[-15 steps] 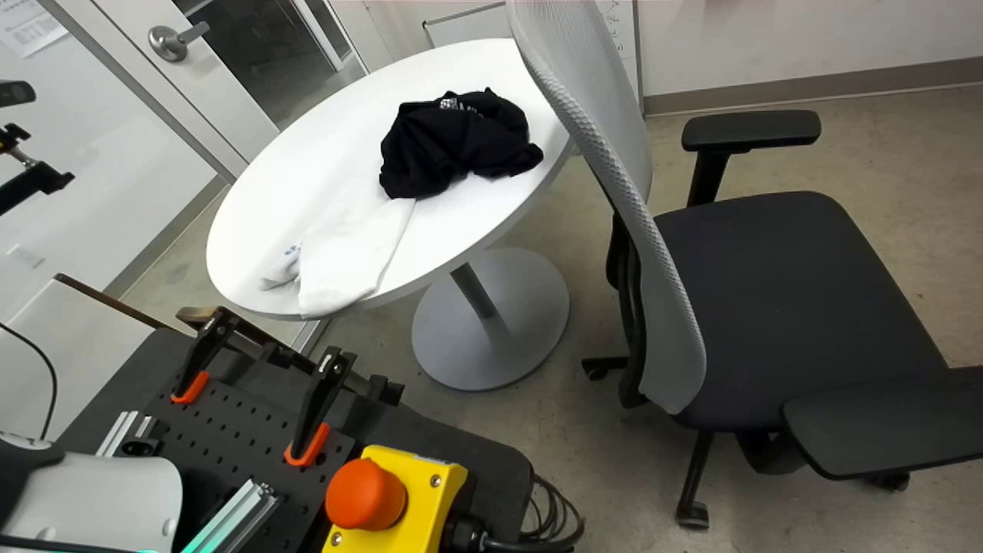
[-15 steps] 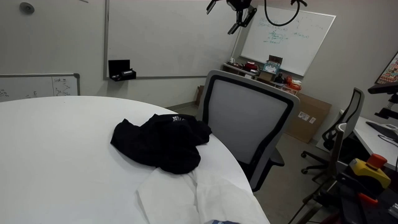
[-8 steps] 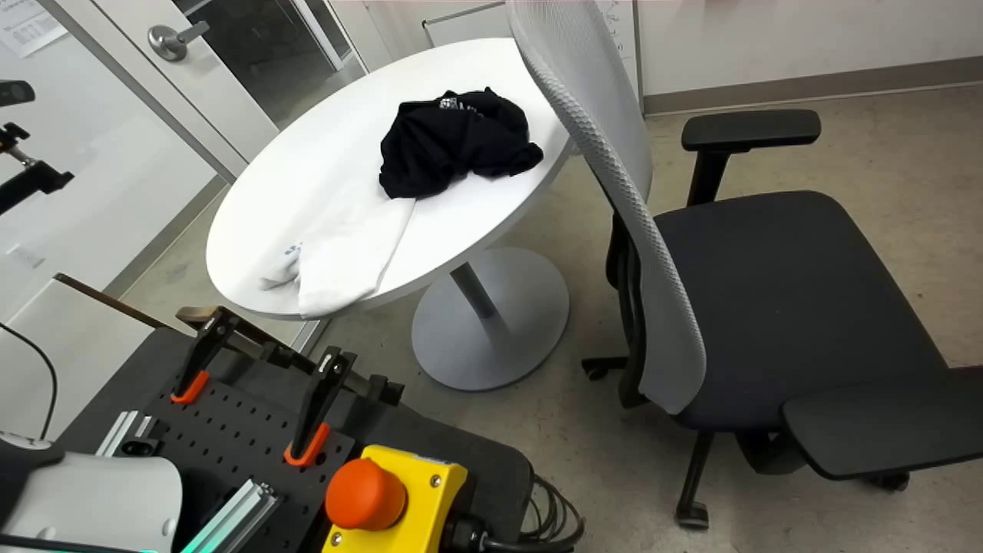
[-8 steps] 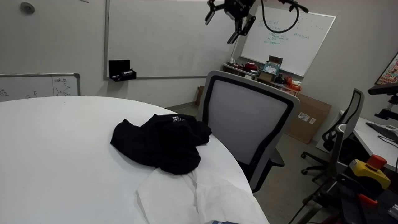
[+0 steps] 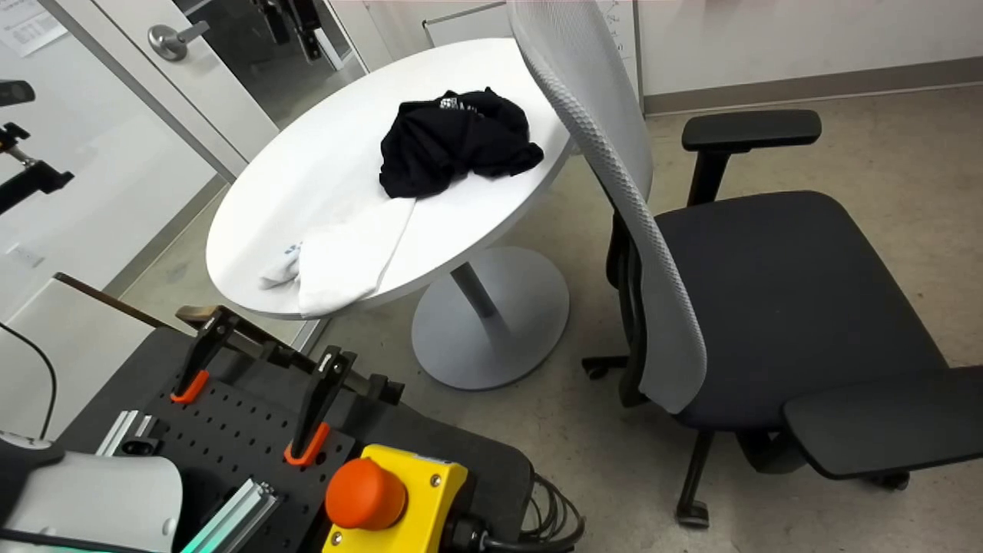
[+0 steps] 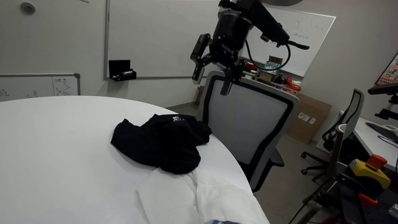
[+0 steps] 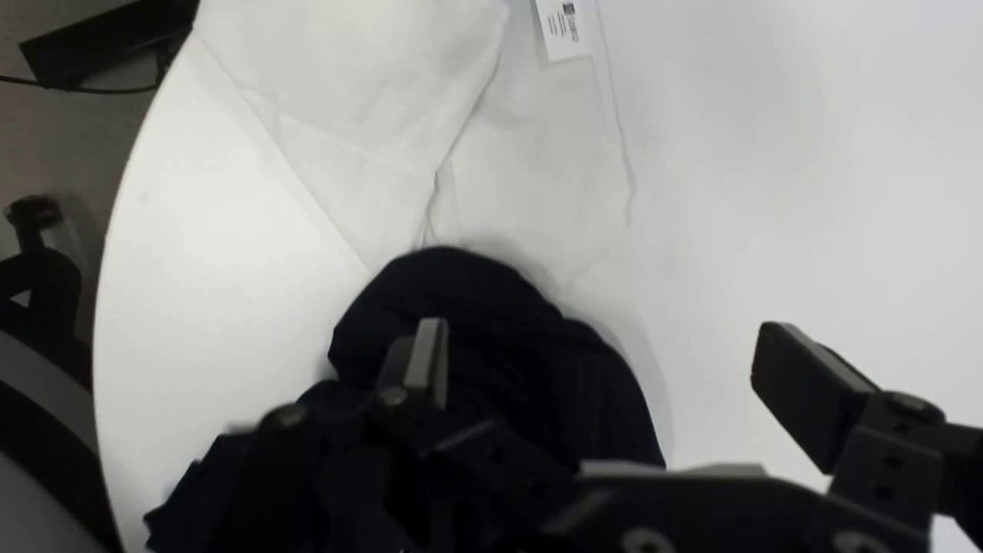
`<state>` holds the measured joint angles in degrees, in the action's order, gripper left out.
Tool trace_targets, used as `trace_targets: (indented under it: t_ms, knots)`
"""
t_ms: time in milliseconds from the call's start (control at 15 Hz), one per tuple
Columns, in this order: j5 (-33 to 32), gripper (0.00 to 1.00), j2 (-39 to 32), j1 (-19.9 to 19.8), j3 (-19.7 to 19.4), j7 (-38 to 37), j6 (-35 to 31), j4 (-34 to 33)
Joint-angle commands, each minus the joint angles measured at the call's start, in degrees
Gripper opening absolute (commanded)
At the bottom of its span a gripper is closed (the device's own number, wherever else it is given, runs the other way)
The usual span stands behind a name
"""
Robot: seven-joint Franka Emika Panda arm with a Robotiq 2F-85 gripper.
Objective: Move the black t-shirt from the backrest of the chair to the table
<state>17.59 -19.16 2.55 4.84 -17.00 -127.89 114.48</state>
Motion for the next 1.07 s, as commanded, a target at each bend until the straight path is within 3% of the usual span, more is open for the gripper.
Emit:
trace_targets:
  t_ms: [0, 333, 1000]
  knots:
    - [-2.38, 1.0, -0.9, 1.41, 0.51, 5.38, 5.19, 1.73]
    - [-10.2, 1.0, -4.32, 4.27, 0.8, 9.19, 10.53, 1.67]
    - [-24.39, 1.0, -9.13, 9.33, 3.88, 21.35, 5.38, 4.8]
